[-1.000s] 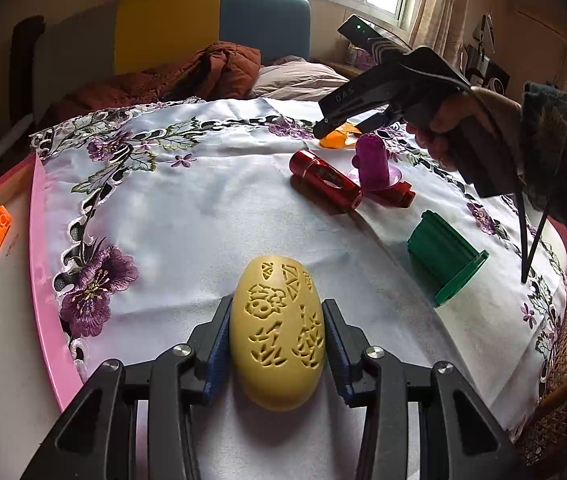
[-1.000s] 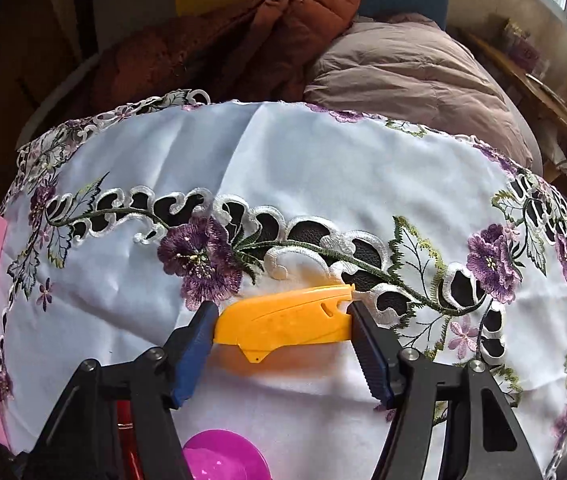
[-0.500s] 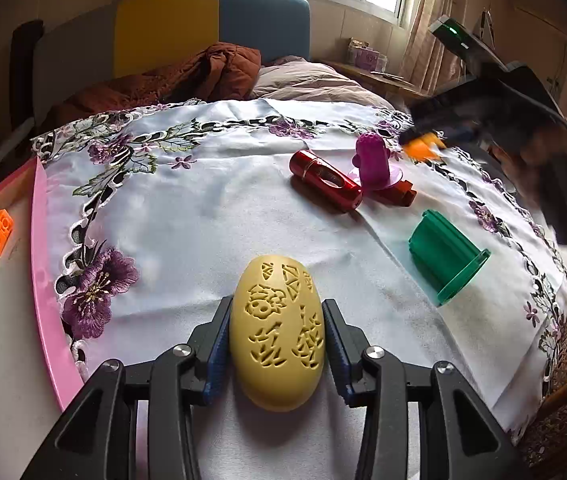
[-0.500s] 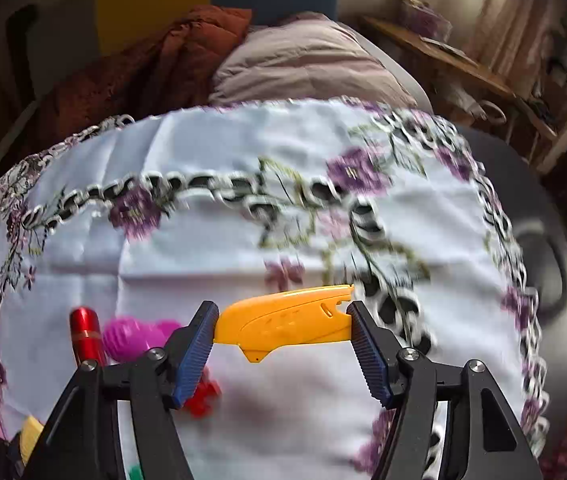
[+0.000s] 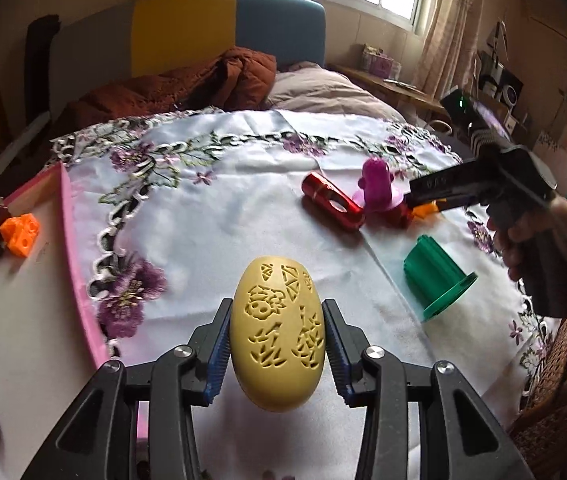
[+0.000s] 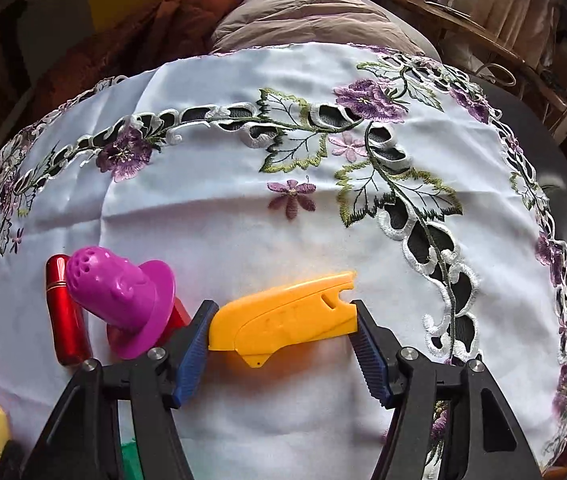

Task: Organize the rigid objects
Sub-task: 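Carry the yellow egg toward the tray with the left tool while the right tool holds the orange clip, then lower the yellow egg into the tray and open the left tool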

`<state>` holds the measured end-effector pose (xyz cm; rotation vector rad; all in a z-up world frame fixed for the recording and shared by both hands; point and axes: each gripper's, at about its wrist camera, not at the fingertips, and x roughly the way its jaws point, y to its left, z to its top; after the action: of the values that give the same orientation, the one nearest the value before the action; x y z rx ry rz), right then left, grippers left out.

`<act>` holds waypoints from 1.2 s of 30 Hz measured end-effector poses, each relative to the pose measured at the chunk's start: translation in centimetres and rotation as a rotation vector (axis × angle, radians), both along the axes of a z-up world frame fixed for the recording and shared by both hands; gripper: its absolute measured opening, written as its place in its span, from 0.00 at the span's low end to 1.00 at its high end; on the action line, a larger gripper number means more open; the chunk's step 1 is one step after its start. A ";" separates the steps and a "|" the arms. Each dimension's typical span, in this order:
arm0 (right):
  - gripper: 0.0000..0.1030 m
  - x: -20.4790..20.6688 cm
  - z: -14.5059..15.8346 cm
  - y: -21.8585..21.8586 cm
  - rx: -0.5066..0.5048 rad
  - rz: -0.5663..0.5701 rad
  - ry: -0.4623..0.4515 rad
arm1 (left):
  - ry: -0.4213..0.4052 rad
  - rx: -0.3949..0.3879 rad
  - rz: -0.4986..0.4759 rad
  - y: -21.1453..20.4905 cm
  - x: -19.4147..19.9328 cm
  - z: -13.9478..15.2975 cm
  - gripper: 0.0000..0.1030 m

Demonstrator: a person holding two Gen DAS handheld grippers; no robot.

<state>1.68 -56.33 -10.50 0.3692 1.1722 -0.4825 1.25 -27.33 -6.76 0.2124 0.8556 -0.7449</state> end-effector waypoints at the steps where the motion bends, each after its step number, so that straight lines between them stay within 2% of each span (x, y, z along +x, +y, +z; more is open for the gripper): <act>1: 0.64 0.0 0.0 -0.1 -0.001 0.000 -0.001 | 0.011 -0.002 0.009 0.3 0.1 0.2 0.42; 16: 0.64 0.0 0.3 0.1 -0.022 0.014 -0.004 | -0.004 -0.017 0.104 4.3 -0.3 3.6 0.42; 28: 0.64 0.0 0.3 0.3 -0.040 0.032 0.001 | 0.005 -0.044 0.179 7.8 0.3 4.4 0.42; 32: 0.64 0.1 0.4 0.3 -0.046 0.034 0.003 | 0.018 -0.066 0.222 10.2 1.0 4.5 0.42; 36: 0.64 0.1 0.4 0.3 -0.051 0.037 0.005 | 0.044 -0.086 0.315 14.2 2.3 4.5 0.42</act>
<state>1.80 -56.01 -10.12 0.3020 1.1671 -0.4799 3.51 -13.11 -2.29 -0.0164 0.8724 -0.4915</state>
